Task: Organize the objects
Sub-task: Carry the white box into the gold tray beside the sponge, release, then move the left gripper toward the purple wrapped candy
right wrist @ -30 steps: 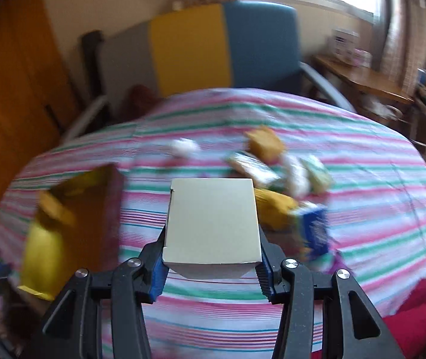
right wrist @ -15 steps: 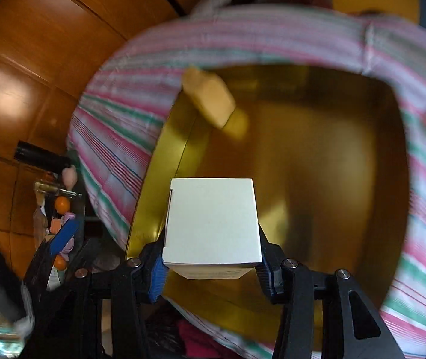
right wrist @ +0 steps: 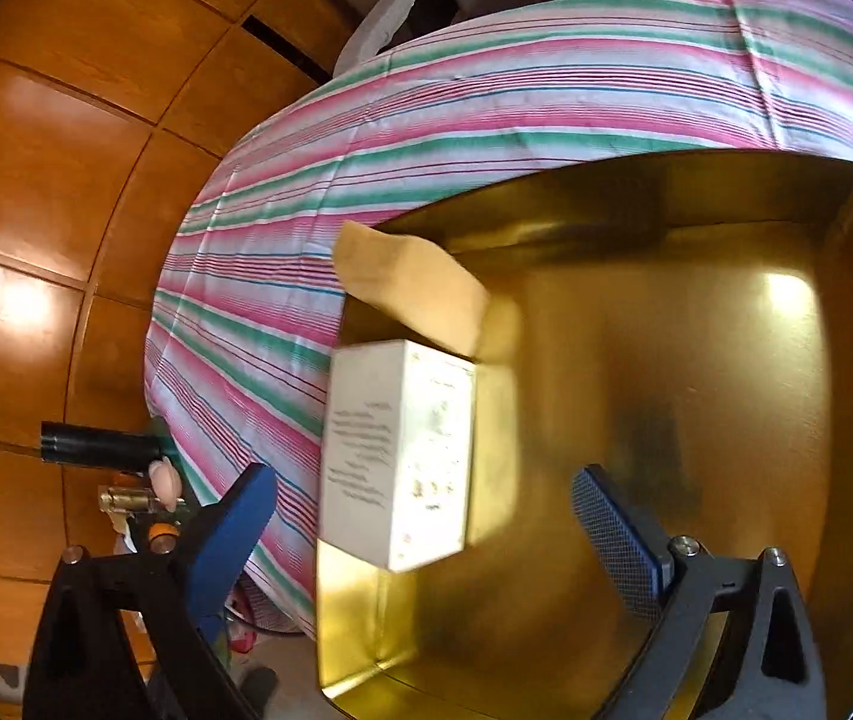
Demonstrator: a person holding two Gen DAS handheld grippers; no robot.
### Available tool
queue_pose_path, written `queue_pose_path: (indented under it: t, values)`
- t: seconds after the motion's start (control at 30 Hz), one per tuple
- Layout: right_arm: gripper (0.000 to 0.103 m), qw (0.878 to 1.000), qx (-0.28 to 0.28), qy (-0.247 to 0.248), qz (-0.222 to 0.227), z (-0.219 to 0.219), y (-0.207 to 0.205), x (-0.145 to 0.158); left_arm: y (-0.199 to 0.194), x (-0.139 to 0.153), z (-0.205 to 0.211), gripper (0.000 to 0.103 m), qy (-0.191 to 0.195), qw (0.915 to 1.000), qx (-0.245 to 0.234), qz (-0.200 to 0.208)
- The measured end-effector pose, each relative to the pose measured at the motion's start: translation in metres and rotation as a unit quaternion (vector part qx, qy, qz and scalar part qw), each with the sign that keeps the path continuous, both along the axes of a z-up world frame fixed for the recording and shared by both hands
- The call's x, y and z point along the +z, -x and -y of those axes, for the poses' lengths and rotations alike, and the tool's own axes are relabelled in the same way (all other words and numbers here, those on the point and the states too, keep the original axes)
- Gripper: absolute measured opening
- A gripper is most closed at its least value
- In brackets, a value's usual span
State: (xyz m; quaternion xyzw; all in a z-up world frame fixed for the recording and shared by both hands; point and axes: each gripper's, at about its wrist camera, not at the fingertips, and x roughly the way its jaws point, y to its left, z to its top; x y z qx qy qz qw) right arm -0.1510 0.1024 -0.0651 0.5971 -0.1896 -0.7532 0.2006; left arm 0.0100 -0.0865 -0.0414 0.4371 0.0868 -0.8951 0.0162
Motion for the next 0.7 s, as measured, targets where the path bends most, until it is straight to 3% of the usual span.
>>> queue_pose_path:
  t: [0.23, 0.53, 0.7]
  values:
    - [0.101, 0.995, 0.038, -0.064, -0.072, -0.008, -0.04, 0.013, -0.001, 0.002, -0.008, 0.073, 0.017, 0.9999, -0.001, -0.003]
    - [0.103, 0.967, 0.047, -0.17, -0.185, -0.025, -0.097, 0.031, -0.004, 0.013, -0.029, 0.073, 0.037, 0.9988, -0.027, -0.017]
    - [0.103, 0.957, 0.029, -0.199, -0.208, -0.047, -0.114, 0.037, -0.005, 0.016, -0.046, 0.073, 0.043, 0.9978, -0.048, -0.018]
